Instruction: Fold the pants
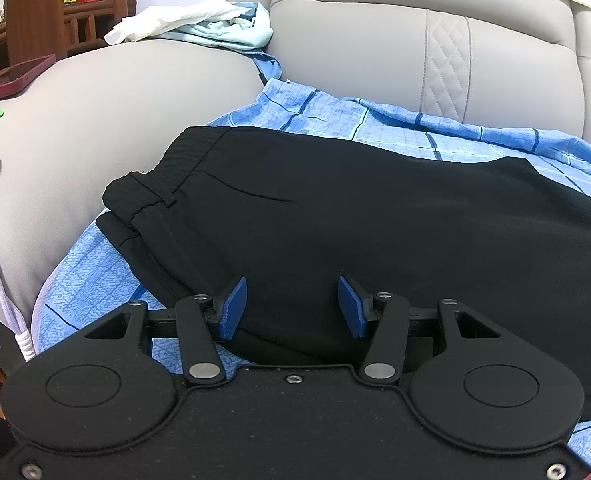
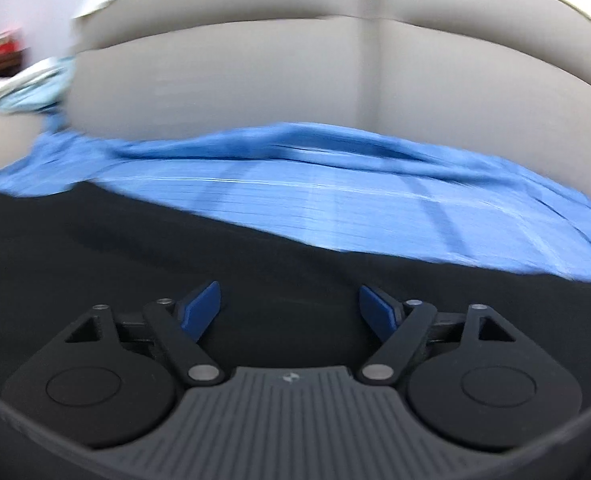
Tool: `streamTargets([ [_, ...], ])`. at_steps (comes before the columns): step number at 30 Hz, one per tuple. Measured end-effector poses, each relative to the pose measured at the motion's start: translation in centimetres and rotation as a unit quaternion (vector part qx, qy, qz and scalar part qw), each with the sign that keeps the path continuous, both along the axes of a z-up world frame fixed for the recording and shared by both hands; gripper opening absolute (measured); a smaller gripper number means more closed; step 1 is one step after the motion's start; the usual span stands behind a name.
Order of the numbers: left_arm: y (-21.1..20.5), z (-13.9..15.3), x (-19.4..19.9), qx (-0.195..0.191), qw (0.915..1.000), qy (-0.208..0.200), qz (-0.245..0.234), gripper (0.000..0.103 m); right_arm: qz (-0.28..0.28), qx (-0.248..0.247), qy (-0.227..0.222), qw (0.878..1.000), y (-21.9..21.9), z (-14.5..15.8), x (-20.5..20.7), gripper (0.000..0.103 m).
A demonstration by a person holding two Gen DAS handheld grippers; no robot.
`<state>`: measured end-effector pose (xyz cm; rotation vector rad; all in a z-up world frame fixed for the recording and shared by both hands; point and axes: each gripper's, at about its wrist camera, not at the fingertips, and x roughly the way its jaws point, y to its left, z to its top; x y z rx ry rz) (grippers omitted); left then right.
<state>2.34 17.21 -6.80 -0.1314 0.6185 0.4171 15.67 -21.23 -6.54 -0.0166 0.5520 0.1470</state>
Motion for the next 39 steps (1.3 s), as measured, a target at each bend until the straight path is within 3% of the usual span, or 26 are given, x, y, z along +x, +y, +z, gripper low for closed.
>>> streamTargets([
  [3, -0.1, 0.1, 0.2, 0.000, 1.0000, 0.005, 0.005, 0.050, -0.075, -0.015, 0.001, 0.997, -4.9, 0.1, -1.0, 0.087],
  [6, -0.1, 0.2, 0.4, -0.004, 0.9999, 0.009, 0.013, 0.051, -0.164, 0.030, -0.018, 0.986, -10.1, 0.9, -3.7, 0.087],
  [11, -0.2, 0.3, 0.7, -0.008, 0.9996, 0.016, 0.022, 0.051, -0.314, 0.098, -0.073, 0.942, -17.2, 1.0, -10.4, 0.087],
  [15, -0.2, 0.5, 1.1, -0.011, 0.9991, 0.026, 0.030, 0.052, -0.395, 0.104, -0.086, 0.909, -19.9, 0.1, -13.9, 0.087],
  [19, -0.2, 0.6, 1.3, -0.015, 0.9986, 0.032, 0.040, 0.053, -0.439, 0.118, -0.072, 0.888, -22.3, -0.9, -15.4, 0.087],
  [22, -0.3, 0.7, 1.5, -0.013, 0.9982, 0.036, 0.046, 0.054, -0.454, 0.114, -0.053, 0.882, -23.4, -1.8, -15.5, 0.087],
  [25, -0.4, 0.7, 1.7, -0.012, 0.9978, 0.040, 0.051, 0.054, -0.459, 0.152, -0.039, 0.875, -24.5, -2.5, -15.4, 0.087],
  [27, -0.3, 0.7, 1.7, -0.013, 0.9977, 0.042, 0.052, 0.054, -0.459, 0.151, -0.044, 0.875, -24.6, -2.6, -15.1, 0.085],
  [31, -0.4, 0.8, 1.8, -0.013, 0.9976, 0.043, 0.052, 0.055, -0.447, 0.158, -0.049, 0.879, -25.1, -2.5, -13.7, 0.069],
  [36, -0.2, 0.7, 1.7, -0.016, 0.9977, 0.040, 0.051, 0.056, -0.458, 0.202, -0.056, 0.864, -27.0, -2.7, -13.0, 0.043],
  [38, -0.1, 0.7, 1.6, -0.018, 0.9979, 0.038, 0.050, 0.056, -0.463, 0.222, -0.052, 0.857, -27.7, -2.6, -12.9, 0.015],
  [39, 0.0, 0.7, 1.5, -0.018, 0.9980, 0.037, 0.049, 0.056, -0.456, 0.241, -0.049, 0.855, -27.9, -2.5, -12.8, 0.014],
])
